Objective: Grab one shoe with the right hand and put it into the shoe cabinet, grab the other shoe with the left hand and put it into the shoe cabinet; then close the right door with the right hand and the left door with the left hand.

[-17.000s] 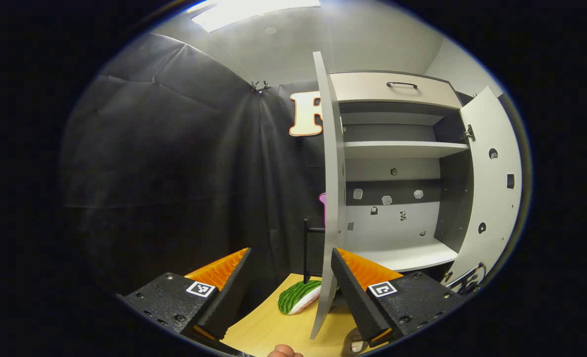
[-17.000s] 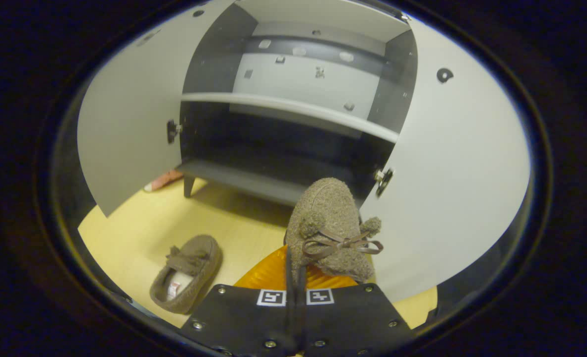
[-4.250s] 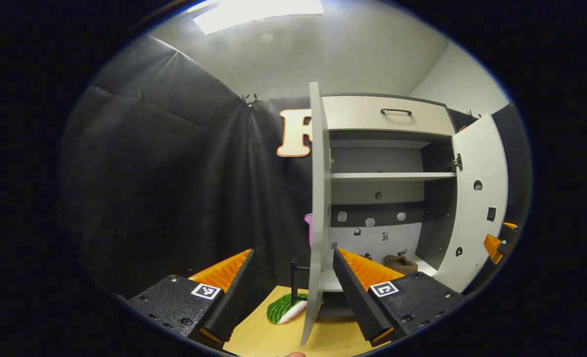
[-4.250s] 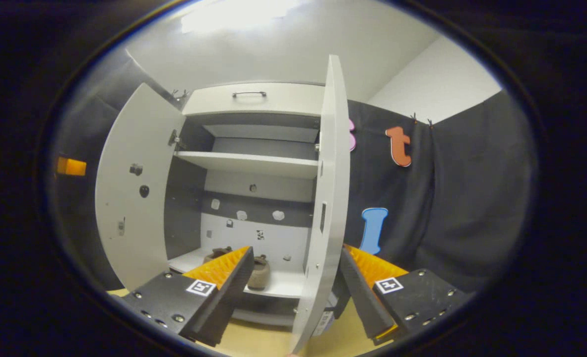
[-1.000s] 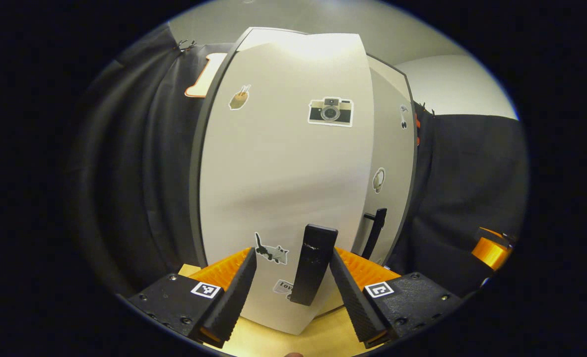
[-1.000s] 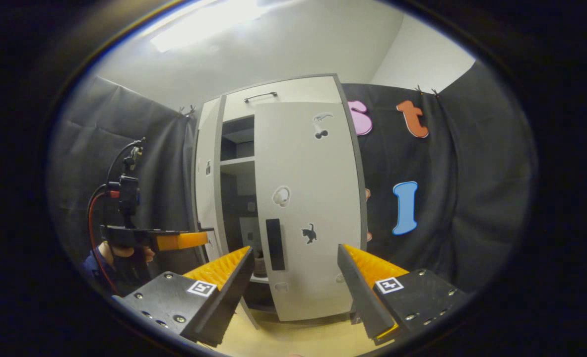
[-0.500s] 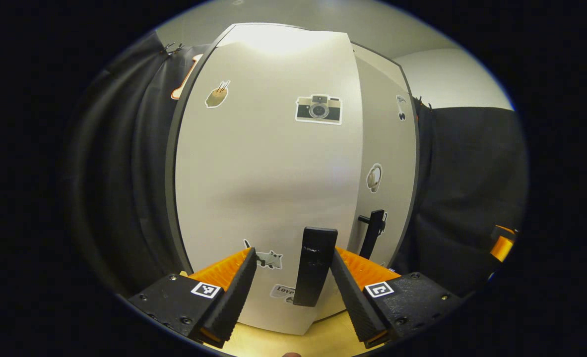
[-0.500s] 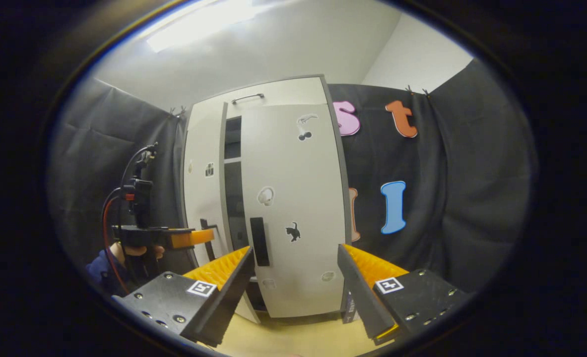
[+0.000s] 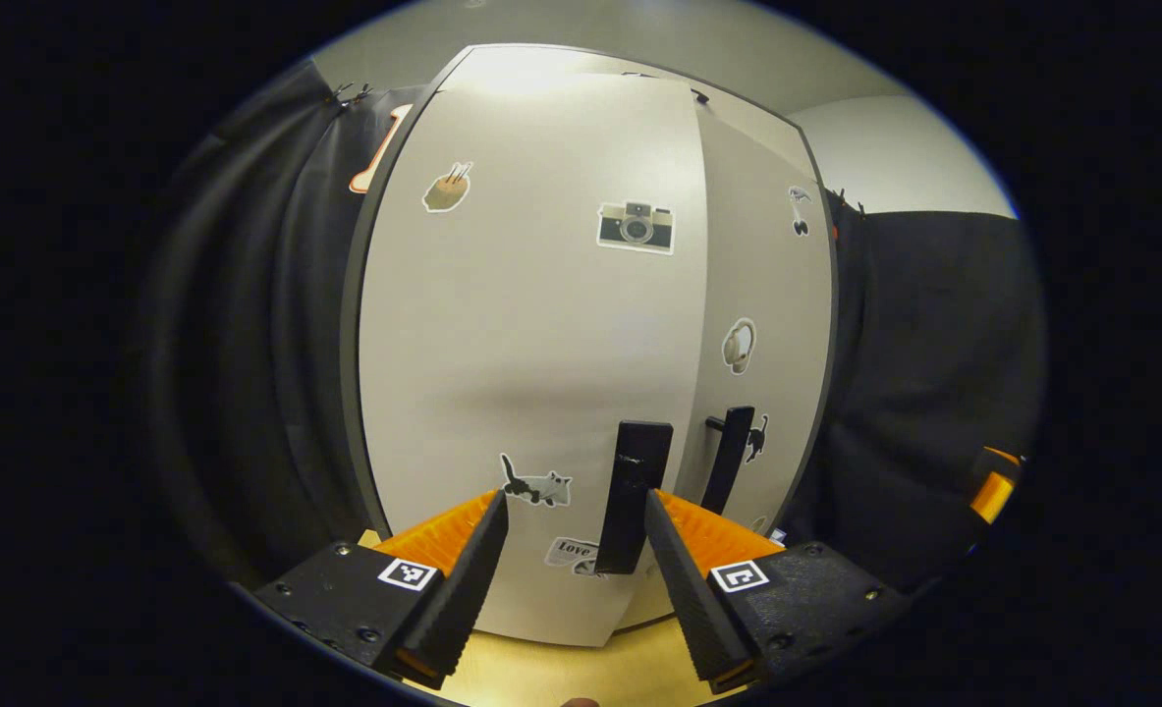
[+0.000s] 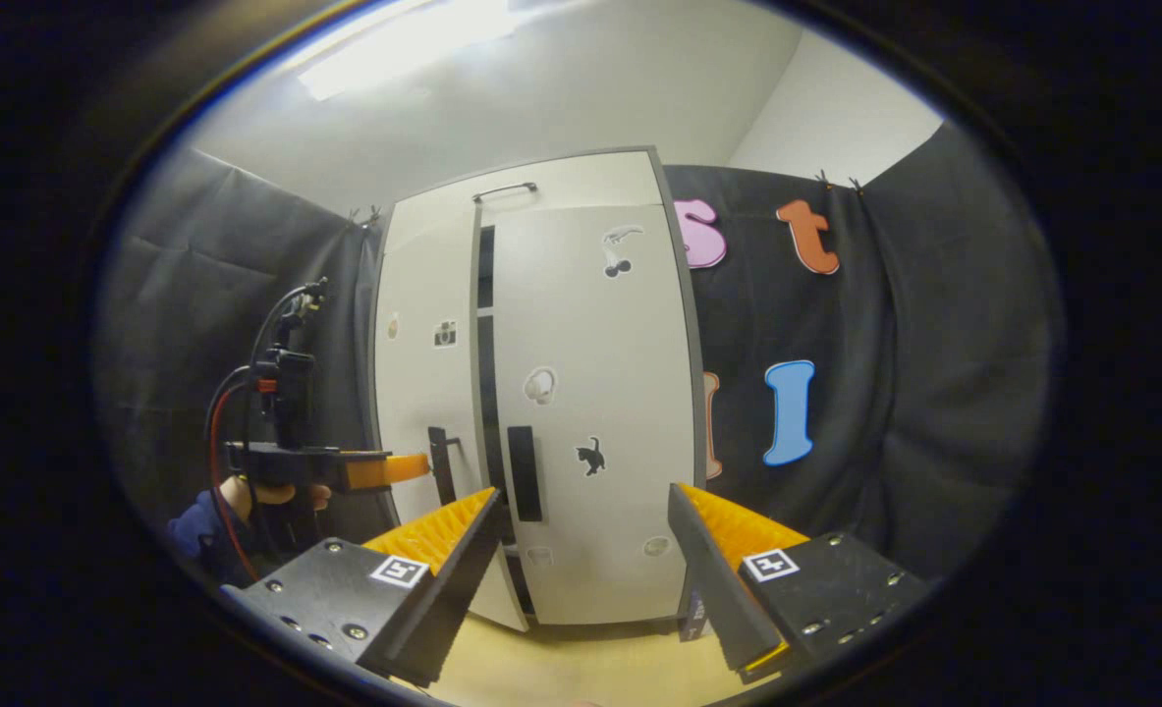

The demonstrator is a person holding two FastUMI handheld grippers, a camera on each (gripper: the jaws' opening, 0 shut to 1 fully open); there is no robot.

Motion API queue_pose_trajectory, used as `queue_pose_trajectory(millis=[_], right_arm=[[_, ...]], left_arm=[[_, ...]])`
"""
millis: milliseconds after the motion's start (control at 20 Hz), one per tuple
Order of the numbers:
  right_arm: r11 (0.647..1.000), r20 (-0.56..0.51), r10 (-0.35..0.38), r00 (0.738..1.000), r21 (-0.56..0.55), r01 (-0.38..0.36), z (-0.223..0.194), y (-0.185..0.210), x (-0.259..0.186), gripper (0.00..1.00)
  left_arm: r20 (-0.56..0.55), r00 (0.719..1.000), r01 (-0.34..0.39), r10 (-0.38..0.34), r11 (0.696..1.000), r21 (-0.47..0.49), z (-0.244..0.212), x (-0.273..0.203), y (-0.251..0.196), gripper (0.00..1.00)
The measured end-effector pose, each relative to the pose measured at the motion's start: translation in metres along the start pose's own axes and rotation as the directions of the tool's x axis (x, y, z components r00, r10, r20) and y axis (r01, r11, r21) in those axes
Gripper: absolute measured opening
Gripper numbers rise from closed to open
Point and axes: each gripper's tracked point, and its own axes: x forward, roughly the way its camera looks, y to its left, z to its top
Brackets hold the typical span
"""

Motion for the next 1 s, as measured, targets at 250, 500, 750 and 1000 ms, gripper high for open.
queue_pose_trajectory(millis=[250,500,750,1000], right_arm=[[1.000,0.003,0.025,1.000,0.008,-0.025,0.006,0.010,0.004,1.00],[0.999,0.032,-0.028,0.999,-0.018,0.028,0.035,0.007,0.009,1.00],[1.000,0.124,0.004,0.992,-0.009,-0.003,0.084,0.024,0.000,1.00],[1.000,0.175,0.008,0.984,0.005,-0.009,0.109,0.034,-0.016,1.00]], left_arm=[[0.017,1.000,-0.014,0.014,1.000,-0.004,0.013,-0.033,-0.001,0.86],[0.036,0.999,-0.034,0.034,0.999,0.011,0.037,-0.078,-0.012,0.86],[0.140,0.988,-0.074,0.069,0.997,0.036,0.083,-0.126,-0.023,0.81],[0.235,0.966,-0.118,0.107,0.993,0.031,0.116,-0.159,-0.027,0.86]])
